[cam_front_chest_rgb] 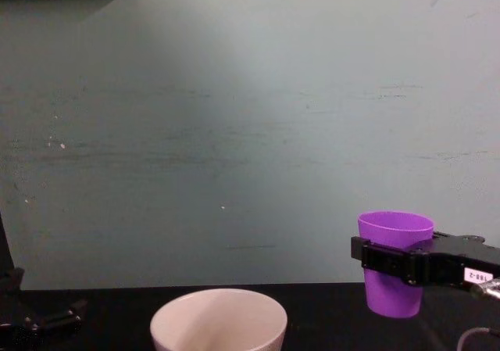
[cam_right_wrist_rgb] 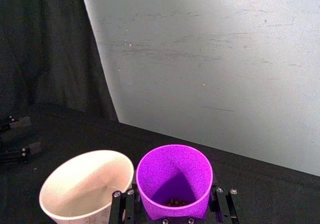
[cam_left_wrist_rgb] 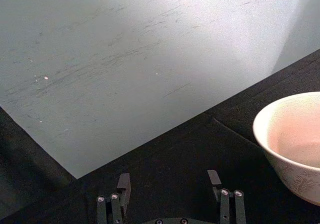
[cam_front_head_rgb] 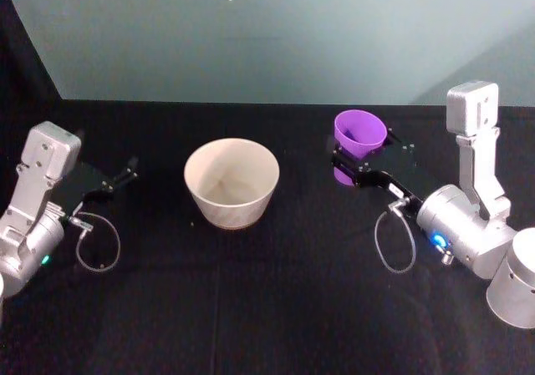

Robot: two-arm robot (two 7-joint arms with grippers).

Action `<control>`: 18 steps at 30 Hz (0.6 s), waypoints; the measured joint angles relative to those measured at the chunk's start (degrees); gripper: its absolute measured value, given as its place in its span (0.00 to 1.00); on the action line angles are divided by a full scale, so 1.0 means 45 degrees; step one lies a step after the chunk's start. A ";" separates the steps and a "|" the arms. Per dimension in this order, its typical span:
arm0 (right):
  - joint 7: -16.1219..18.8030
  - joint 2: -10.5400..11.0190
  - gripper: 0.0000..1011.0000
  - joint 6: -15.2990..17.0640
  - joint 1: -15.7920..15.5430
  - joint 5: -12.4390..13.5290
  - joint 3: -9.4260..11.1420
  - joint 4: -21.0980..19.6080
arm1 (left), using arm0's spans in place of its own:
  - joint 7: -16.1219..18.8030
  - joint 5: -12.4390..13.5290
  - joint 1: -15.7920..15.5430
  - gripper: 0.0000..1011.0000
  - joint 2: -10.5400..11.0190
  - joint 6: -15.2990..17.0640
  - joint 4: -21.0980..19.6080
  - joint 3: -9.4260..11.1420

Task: Pick up the cup and pour the mung beans from the cup into the bowl.

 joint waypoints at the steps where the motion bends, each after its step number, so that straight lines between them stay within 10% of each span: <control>1: 0.0000 0.0000 0.72 0.0000 0.0000 0.0000 0.0000 0.0000 | 0.0000 0.0000 0.0000 0.99 0.0000 0.0000 0.0000 0.0000; 18: 0.0000 0.0000 0.72 0.0000 0.0000 0.0000 0.0000 0.0001 | 0.0000 0.0000 0.0000 0.99 0.0000 0.0000 0.0000 0.0000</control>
